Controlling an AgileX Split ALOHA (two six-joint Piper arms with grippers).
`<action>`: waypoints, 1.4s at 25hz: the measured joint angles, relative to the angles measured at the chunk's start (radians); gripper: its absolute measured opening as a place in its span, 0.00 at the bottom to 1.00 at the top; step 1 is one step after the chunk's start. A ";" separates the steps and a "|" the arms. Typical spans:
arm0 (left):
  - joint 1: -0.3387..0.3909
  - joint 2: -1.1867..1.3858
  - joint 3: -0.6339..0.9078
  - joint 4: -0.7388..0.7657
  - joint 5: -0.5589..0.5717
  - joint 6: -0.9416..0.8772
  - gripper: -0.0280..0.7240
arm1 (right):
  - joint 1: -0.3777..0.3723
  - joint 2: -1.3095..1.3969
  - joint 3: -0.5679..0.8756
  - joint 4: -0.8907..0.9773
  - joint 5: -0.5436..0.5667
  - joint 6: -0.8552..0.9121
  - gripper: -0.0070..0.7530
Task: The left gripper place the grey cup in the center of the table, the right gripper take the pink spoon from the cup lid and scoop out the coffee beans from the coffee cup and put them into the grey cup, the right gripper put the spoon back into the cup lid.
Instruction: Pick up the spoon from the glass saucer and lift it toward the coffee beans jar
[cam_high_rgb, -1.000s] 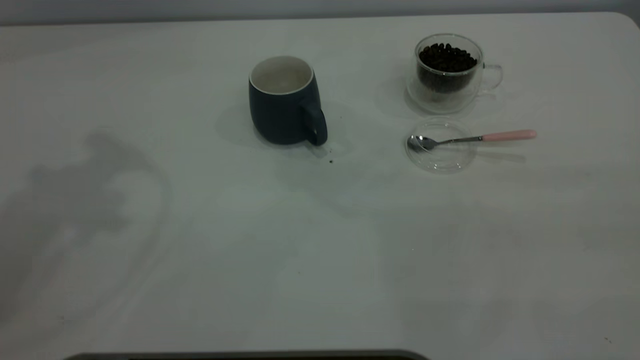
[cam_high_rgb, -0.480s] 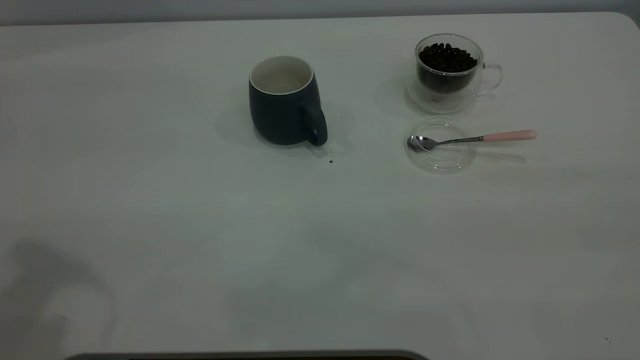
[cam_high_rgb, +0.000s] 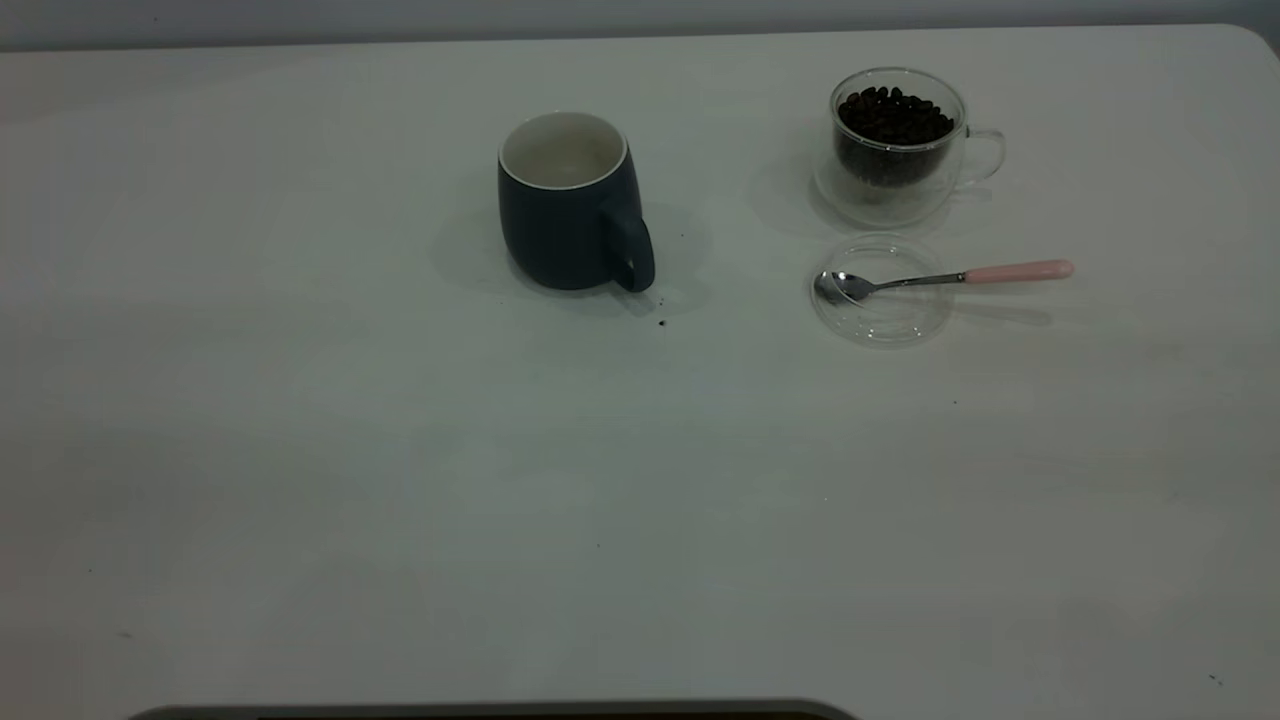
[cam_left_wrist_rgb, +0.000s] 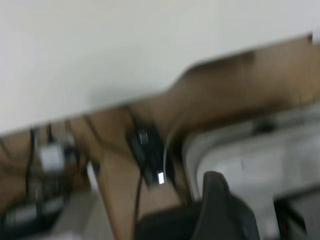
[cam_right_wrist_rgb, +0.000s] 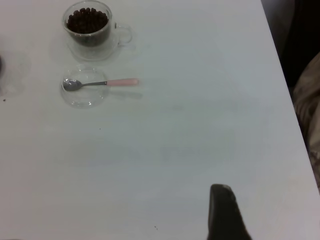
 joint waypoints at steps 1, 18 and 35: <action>0.000 -0.057 0.002 0.000 -0.005 0.000 0.79 | 0.000 0.000 0.000 0.000 0.000 0.000 0.64; 0.009 -0.555 0.003 -0.011 0.019 -0.003 0.79 | 0.000 0.000 0.000 0.000 0.000 0.000 0.64; 0.010 -0.555 0.003 -0.011 0.019 -0.003 0.79 | 0.000 0.000 0.000 0.001 0.000 0.000 0.64</action>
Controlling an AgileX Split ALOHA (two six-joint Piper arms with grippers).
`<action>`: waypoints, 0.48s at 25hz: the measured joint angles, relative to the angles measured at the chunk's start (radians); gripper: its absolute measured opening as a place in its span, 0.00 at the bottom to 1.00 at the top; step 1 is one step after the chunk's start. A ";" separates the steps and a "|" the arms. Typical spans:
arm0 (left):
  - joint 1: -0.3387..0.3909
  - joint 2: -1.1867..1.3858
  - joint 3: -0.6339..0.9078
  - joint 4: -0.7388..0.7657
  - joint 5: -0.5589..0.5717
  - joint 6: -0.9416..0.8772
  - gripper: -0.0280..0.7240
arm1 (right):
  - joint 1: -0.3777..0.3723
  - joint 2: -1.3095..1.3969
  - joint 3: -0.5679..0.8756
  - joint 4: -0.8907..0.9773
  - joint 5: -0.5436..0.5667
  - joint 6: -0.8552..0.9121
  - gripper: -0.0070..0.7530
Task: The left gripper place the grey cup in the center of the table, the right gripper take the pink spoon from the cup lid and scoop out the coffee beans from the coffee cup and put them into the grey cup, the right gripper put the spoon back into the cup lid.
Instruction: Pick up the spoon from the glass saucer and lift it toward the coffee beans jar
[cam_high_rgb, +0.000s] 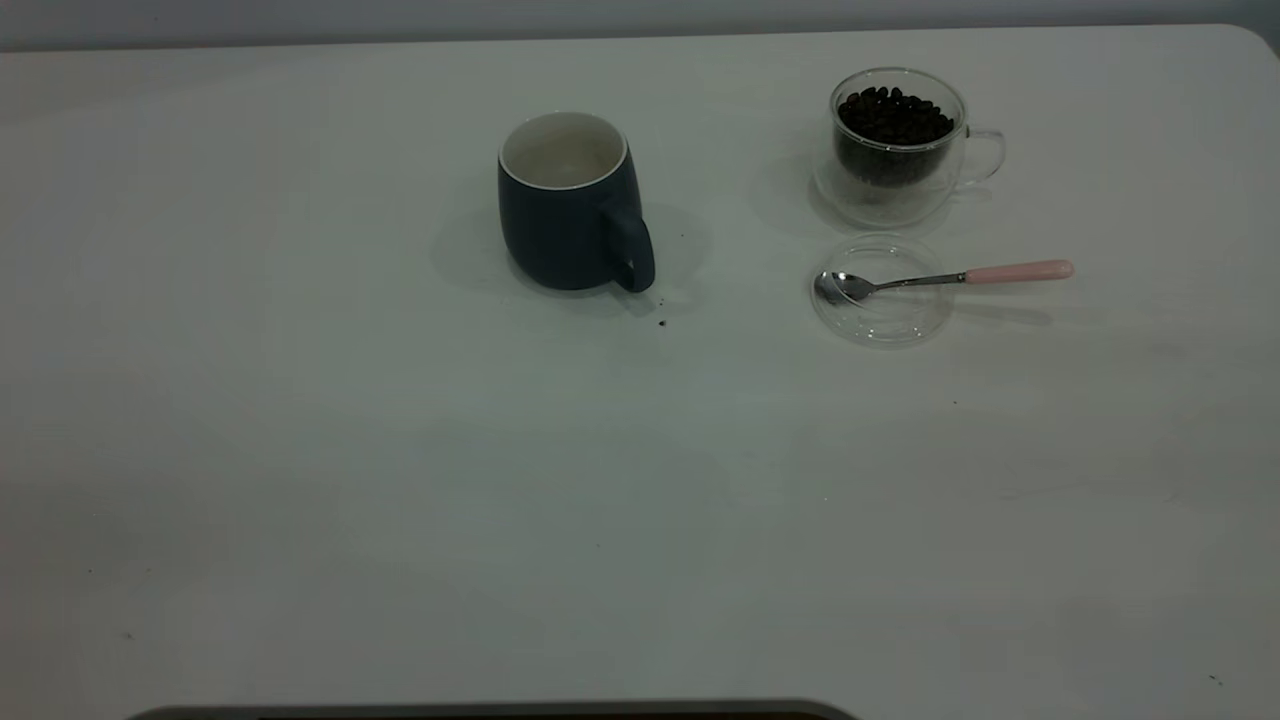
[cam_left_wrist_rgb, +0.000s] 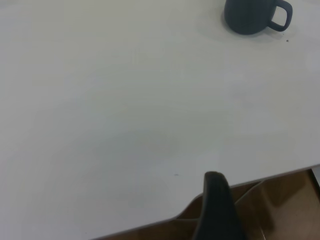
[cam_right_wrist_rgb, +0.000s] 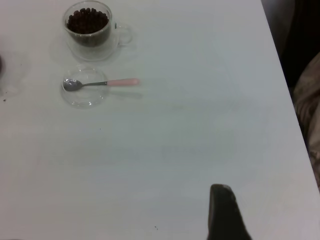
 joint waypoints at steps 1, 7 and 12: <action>0.000 0.000 0.000 0.000 0.000 0.000 0.79 | 0.000 0.000 0.000 0.004 0.000 0.000 0.64; 0.000 0.000 0.000 0.000 0.000 0.000 0.79 | 0.000 0.000 0.000 0.038 0.000 0.000 0.64; 0.000 0.000 0.000 0.000 0.000 -0.003 0.79 | 0.000 0.000 0.000 0.117 -0.008 0.000 0.64</action>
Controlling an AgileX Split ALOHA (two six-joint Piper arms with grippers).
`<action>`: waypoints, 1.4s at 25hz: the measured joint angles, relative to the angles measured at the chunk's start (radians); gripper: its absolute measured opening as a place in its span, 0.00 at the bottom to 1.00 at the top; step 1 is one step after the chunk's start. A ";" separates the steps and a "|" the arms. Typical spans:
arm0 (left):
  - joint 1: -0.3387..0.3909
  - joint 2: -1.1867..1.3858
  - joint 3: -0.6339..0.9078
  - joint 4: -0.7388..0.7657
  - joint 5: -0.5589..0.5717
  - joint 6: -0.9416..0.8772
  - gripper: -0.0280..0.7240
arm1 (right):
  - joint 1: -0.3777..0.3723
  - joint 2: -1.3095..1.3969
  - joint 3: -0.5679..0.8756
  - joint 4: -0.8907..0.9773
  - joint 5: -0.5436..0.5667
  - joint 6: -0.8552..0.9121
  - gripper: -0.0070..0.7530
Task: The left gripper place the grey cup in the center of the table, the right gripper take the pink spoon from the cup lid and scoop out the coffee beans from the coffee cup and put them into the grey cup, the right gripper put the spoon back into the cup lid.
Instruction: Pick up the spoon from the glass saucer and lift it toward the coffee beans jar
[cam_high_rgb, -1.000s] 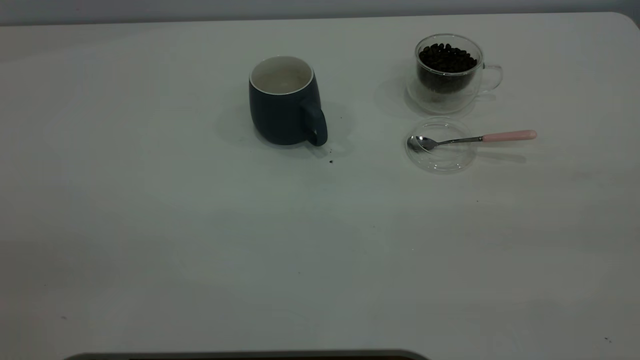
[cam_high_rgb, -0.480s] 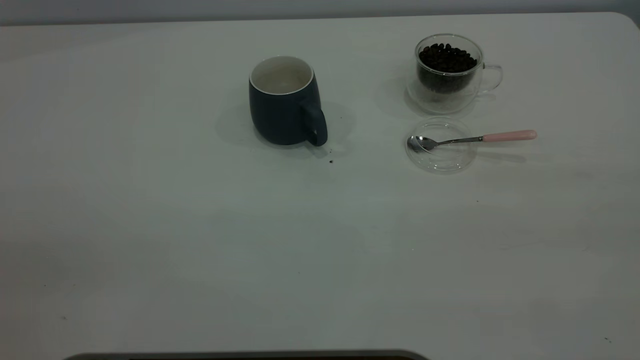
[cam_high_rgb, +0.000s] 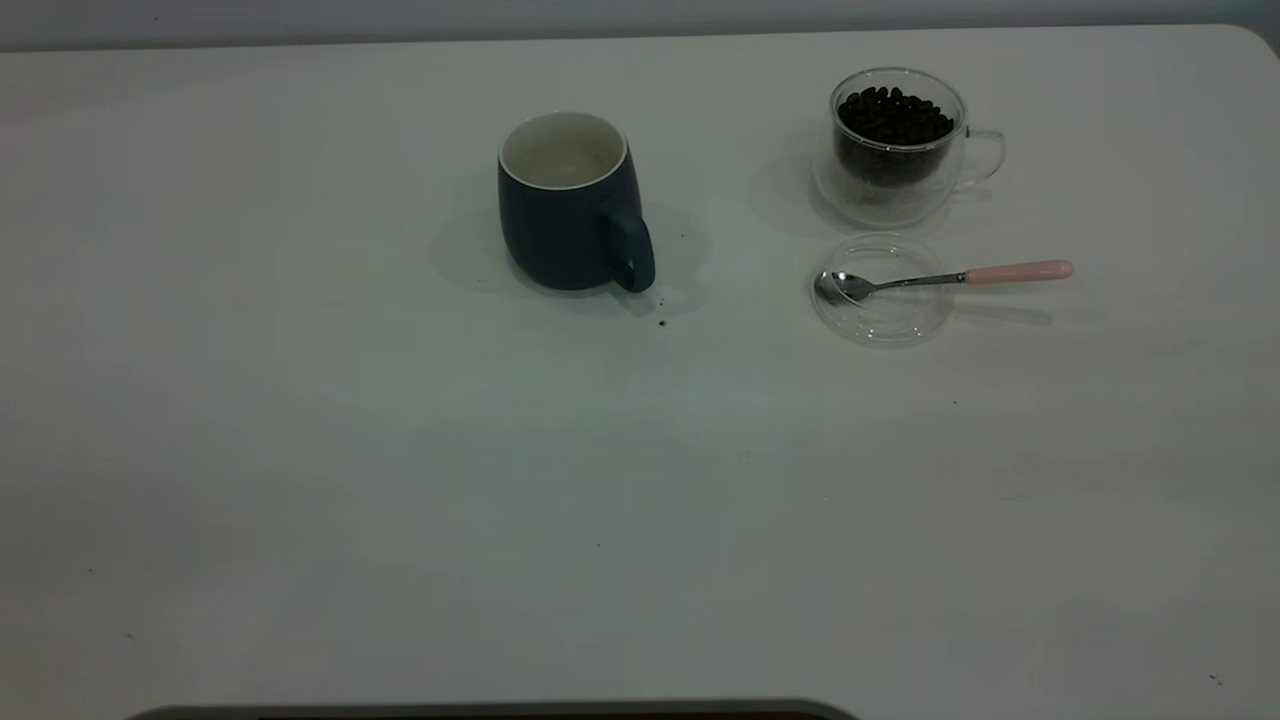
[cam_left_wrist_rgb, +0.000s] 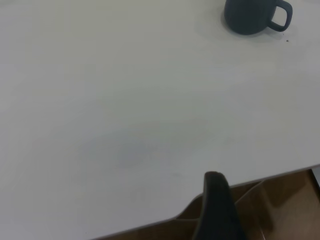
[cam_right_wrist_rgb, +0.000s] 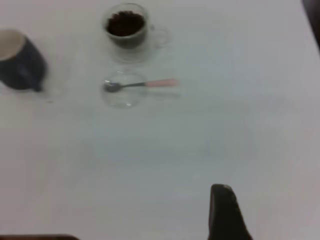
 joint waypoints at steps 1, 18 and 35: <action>0.000 0.000 0.000 0.000 0.000 0.000 0.79 | 0.000 0.000 0.000 0.011 -0.003 0.000 0.64; 0.000 0.000 0.000 0.000 0.000 0.000 0.79 | 0.000 0.550 -0.002 0.273 -0.473 -0.271 0.81; 0.000 0.000 0.000 0.000 0.000 0.000 0.79 | 0.000 1.667 -0.378 0.605 -0.651 -0.880 0.79</action>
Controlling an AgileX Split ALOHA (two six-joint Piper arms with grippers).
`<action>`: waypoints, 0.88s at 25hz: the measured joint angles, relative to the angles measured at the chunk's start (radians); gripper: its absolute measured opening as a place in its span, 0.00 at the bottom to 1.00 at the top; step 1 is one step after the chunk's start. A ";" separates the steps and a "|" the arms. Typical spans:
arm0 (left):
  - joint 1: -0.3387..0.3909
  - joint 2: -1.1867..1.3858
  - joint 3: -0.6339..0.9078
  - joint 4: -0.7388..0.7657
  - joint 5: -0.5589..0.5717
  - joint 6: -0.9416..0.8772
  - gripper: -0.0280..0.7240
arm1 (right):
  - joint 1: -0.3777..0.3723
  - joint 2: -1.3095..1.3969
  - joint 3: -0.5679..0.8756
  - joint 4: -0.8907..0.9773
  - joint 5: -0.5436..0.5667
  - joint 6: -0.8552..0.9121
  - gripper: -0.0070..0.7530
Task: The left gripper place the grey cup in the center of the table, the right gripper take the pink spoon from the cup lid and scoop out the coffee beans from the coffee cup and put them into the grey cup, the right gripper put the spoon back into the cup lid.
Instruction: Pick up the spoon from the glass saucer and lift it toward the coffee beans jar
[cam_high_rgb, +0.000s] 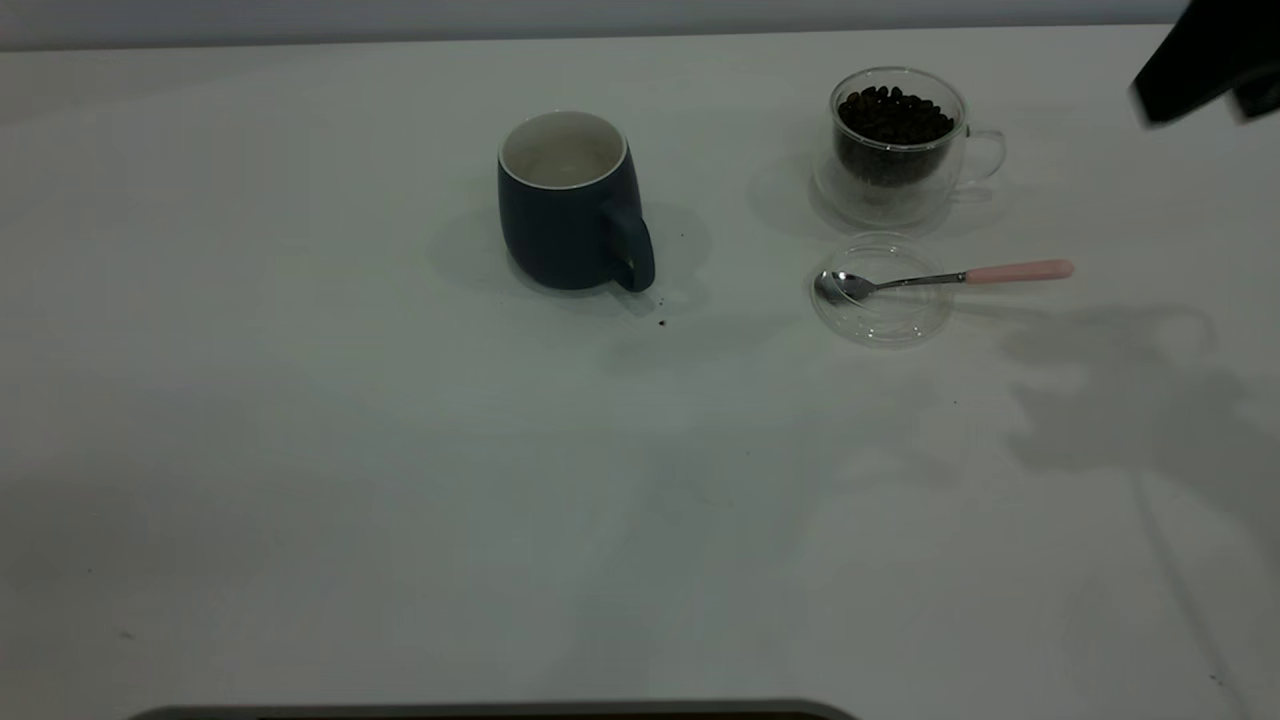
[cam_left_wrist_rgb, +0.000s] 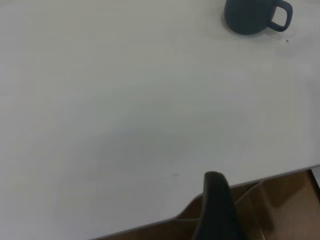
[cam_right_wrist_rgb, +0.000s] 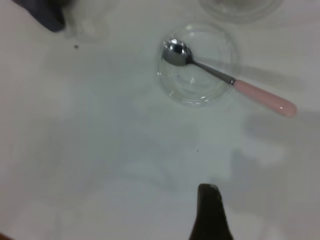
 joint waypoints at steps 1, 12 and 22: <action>0.000 0.000 0.000 0.000 0.000 0.000 0.79 | -0.005 0.049 -0.016 0.018 -0.012 -0.020 0.79; 0.000 0.000 0.000 0.000 0.000 0.000 0.79 | -0.246 0.456 -0.205 0.403 0.142 -0.406 0.78; 0.000 0.000 0.000 0.000 0.000 0.000 0.79 | -0.349 0.695 -0.307 0.636 0.307 -0.642 0.78</action>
